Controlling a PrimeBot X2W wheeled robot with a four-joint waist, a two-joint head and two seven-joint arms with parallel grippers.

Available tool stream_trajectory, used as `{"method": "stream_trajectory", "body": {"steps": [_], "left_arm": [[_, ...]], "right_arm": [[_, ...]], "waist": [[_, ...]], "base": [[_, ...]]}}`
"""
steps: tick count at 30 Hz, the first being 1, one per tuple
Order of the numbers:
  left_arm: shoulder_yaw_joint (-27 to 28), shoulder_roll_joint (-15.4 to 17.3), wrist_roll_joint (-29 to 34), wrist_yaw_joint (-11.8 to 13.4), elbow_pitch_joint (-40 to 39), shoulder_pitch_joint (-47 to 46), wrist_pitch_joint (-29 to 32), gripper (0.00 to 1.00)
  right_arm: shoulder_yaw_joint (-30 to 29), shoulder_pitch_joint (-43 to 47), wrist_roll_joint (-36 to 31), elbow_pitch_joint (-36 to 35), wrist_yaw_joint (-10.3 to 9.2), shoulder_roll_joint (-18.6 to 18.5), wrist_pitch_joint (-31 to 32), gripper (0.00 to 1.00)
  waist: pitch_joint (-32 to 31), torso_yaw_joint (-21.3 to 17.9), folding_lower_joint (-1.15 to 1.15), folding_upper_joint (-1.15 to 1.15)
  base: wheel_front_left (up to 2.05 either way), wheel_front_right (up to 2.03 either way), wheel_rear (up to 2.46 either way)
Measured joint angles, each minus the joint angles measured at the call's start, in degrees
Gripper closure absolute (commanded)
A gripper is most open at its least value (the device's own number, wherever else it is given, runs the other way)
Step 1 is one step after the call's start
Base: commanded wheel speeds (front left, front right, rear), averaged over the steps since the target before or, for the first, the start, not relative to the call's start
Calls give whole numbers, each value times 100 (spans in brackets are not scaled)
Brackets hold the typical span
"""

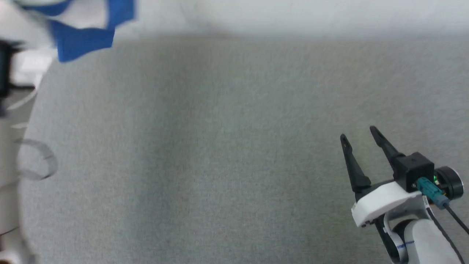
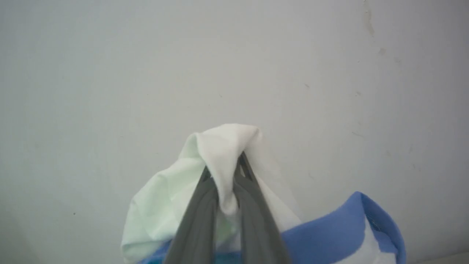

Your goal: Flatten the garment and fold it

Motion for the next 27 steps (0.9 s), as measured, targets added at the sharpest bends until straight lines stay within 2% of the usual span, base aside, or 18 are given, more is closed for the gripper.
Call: {"method": "stream_trajectory", "body": {"steps": [5,11,14,19,27], "left_arm": [[-510,-646,-174,-119,-13,-318,-3,100],[-1096,-1482,-441,-136,7,-348,178,100],[-1307,-1753,-580,-131,88,-174,342,100],[-1715,-1889,-778,-100,487,727,1132,100],[-2382,-1667,-954,-1,1088,2164,2839,100]], "right_arm": [[-14,79,-49,-57,0,32,46,0],[16,85,-89,-87,0,32,94,0],[38,82,-94,-80,0,34,93,0],[123,74,-94,-21,1,32,91,0],[134,79,-93,75,0,-24,97,0]], "waist": [[-402,-204,-1,0],[-610,-677,1,0],[-631,-964,1,0],[-613,-1461,2,0],[-580,-2035,2,0]], "base": [[0,0,0],[0,0,0],[0,0,0],[0,0,0],[0,0,0]]}}
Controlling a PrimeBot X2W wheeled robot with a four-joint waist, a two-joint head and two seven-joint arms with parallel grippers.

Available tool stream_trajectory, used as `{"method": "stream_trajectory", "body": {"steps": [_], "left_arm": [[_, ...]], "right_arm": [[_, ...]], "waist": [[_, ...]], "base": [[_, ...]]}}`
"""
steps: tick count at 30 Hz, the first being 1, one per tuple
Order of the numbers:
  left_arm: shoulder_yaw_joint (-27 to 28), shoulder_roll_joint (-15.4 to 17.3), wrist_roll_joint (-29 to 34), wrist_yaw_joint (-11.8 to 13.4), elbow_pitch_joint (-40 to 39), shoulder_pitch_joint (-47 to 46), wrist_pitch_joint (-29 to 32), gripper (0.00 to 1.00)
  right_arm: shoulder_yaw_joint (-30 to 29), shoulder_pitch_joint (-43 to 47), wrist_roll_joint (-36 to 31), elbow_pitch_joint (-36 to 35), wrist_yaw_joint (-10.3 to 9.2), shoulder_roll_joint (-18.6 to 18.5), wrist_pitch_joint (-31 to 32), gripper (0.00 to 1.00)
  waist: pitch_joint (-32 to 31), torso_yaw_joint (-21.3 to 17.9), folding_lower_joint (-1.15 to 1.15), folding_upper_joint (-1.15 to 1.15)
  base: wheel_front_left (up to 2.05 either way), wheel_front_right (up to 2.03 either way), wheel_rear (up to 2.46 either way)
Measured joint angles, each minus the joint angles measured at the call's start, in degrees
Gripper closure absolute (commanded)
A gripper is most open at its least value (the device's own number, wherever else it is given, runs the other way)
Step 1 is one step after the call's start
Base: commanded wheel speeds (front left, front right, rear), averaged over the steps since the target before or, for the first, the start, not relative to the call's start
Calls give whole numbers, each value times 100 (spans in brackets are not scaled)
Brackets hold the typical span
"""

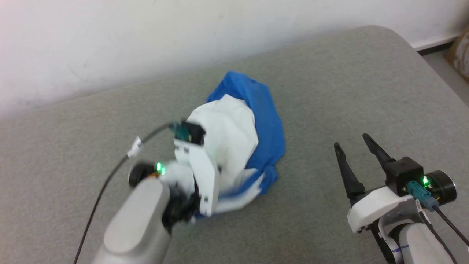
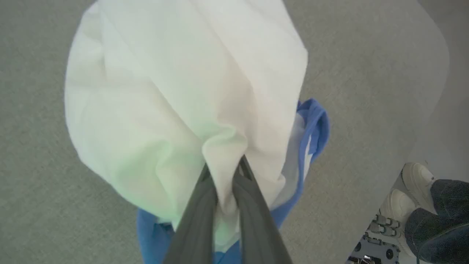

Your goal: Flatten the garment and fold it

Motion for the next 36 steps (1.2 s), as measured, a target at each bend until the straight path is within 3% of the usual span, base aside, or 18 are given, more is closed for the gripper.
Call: {"method": "stream_trajectory", "body": {"steps": [3,4,5,6,10,17,22,28,36], "left_arm": [[-85,67,-56,107,44,338,350,100],[-84,82,-65,152,33,407,409,75],[-81,96,-92,188,7,464,464,60],[-74,108,-134,207,-57,520,493,0],[211,138,-215,374,-568,721,-66,0],[1032,293,116,512,-1636,1082,-2569,0],[1416,516,430,589,-1863,1689,-3924,0],[1690,632,625,757,-1882,2142,-4844,0],[1886,546,809,924,-1889,2234,-5246,0]], "right_arm": [[15,11,1,11,0,-33,58,0],[34,12,3,10,0,-45,92,0],[54,19,11,11,0,-56,109,0],[64,32,22,4,0,-59,140,0],[91,65,74,-13,0,-100,223,0],[51,93,107,-91,1,-126,341,0],[-131,97,103,-93,1,-91,504,0],[-280,-113,73,270,0,-52,1277,0],[-631,-973,-154,1239,0,-67,2726,0]], "waist": [[-19,-44,-1,0],[-24,-30,0,0],[-29,-5,0,0],[-34,31,0,0],[-69,211,0,0],[-137,576,0,0],[-180,850,0,0],[-96,1173,-1,0],[283,1521,1,0]], "base": [[0,0,0],[0,0,0],[0,0,0],[0,0,0],[0,0,0],[0,0,0],[0,0,0],[0,0,0],[0,0,0]]}}
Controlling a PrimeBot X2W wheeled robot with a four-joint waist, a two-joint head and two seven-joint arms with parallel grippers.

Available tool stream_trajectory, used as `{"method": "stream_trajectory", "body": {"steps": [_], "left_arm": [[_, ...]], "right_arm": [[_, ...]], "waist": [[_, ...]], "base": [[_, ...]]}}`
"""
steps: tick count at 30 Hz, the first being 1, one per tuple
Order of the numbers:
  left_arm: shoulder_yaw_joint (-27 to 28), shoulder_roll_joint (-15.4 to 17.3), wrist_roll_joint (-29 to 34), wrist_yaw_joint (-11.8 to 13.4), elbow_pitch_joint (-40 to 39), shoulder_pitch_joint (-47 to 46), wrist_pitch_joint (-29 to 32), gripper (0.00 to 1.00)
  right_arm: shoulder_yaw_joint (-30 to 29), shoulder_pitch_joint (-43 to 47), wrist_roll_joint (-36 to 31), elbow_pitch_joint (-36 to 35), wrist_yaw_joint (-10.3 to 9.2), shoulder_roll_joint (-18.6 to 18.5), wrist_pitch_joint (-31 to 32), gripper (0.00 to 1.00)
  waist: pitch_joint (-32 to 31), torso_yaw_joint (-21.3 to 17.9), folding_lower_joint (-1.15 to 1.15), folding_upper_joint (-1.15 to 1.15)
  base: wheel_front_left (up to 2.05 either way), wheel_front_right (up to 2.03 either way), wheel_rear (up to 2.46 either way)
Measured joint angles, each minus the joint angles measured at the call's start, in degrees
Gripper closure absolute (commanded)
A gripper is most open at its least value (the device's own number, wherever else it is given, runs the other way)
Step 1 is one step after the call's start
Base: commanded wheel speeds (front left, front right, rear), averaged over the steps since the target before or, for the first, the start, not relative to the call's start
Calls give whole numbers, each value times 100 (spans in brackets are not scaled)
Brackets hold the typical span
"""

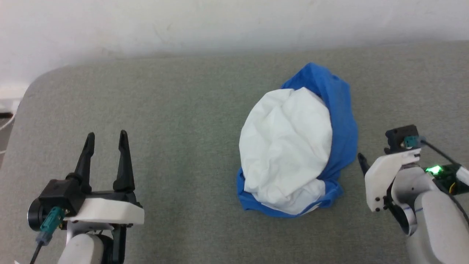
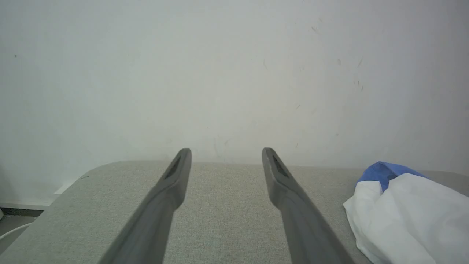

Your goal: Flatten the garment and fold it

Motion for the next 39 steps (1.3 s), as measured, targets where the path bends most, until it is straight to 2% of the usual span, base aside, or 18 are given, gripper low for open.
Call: {"method": "stream_trajectory", "body": {"steps": [7,11,12,13,14,17,21,26,29,34,39], "left_arm": [[42,-156,102,-1,25,-113,-70,0],[91,-218,121,-56,93,-196,-71,0],[109,-234,142,-83,99,-203,-71,0],[130,-250,157,-101,104,-208,-73,0],[156,-270,159,-104,114,-209,-73,0],[230,-305,207,-147,152,-209,-75,0],[312,-312,267,-198,207,-194,-77,0],[316,-318,293,-256,257,-59,-77,0],[308,-315,293,-297,297,49,-77,0],[288,-307,292,-300,300,176,-69,0],[230,-302,290,-325,288,226,-10,0]], "right_arm": [[-236,-766,16,777,1,-10,757,0],[-101,-992,279,1152,-3,-65,1374,0],[-46,-1055,387,1161,-8,-120,1517,24],[11,-1094,488,1160,-10,-172,1618,53],[82,-1110,621,1145,-10,-224,1673,100],[190,-1080,903,1040,-4,-298,1573,100],[21,-810,957,750,0,-349,790,100],[-708,-380,726,97,0,-405,-151,100],[-1388,96,414,-316,1,-296,-390,100],[-2661,940,-157,-804,0,174,-311,100],[-3187,1515,-527,-823,0,337,254,100]], "waist": [[363,312,0,0],[512,470,0,0],[535,502,0,0],[556,528,0,0],[570,546,0,0],[550,545,0,0],[427,485,1,0],[183,362,-1,0],[27,276,-1,0],[-176,93,-2,0],[-303,-93,-1,0]], "base": [[0,0,0],[0,0,0],[0,0,0],[0,0,0],[0,0,0],[0,0,0],[0,0,0],[0,0,0],[0,0,0],[0,0,0],[0,0,0]]}}
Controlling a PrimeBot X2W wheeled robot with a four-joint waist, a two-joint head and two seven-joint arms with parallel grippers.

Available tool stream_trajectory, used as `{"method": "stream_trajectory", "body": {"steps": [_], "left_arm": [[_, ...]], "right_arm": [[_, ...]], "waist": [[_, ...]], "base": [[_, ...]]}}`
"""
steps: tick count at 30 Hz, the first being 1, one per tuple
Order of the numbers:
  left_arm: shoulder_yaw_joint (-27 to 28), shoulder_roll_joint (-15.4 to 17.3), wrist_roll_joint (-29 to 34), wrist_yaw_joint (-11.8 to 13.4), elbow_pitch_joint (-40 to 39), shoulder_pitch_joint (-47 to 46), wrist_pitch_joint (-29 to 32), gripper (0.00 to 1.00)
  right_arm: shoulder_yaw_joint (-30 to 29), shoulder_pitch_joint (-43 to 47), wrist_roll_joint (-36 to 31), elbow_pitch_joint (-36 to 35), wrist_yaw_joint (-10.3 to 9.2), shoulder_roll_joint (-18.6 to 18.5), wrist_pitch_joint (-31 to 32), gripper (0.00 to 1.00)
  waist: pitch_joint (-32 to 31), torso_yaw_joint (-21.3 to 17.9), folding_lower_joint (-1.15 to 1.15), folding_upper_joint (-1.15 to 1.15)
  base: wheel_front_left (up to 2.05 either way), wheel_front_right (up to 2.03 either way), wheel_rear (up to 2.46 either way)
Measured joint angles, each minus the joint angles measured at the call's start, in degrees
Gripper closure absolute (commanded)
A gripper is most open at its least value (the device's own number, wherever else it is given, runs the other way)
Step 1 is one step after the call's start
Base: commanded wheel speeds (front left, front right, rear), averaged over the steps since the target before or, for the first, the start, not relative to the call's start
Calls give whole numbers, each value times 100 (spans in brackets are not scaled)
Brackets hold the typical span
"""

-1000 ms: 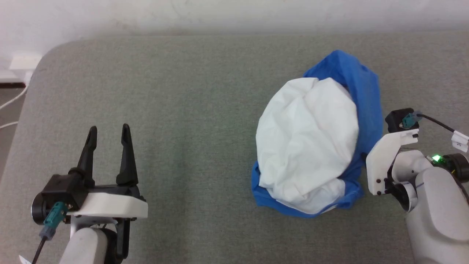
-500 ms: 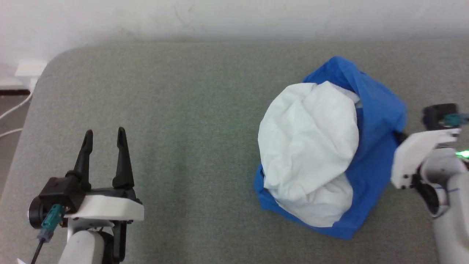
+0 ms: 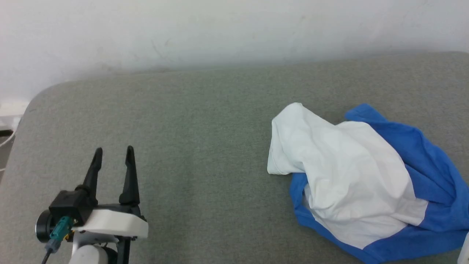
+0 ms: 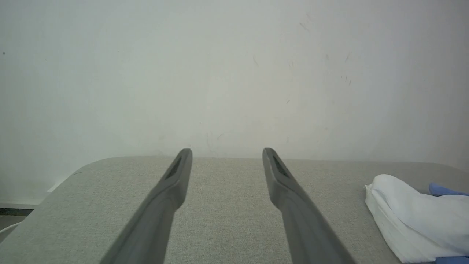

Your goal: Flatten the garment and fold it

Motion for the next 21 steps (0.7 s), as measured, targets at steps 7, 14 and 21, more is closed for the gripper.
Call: {"method": "stream_trajectory", "body": {"steps": [7,14,21], "left_arm": [[-91,9,-11,-22,-16,89,77,0],[-165,11,-20,-31,-12,86,99,0],[-186,8,-35,-29,4,62,90,0]], "right_arm": [[805,47,229,-336,-1,-2,-1028,0],[2565,32,746,-894,0,-45,-1655,0],[4166,-105,1422,-982,0,-208,-290,0]], "waist": [[-130,-169,0,1],[-141,-63,1,1],[-13,167,1,1]], "base": [[0,0,0],[0,0,0],[0,0,0]]}}
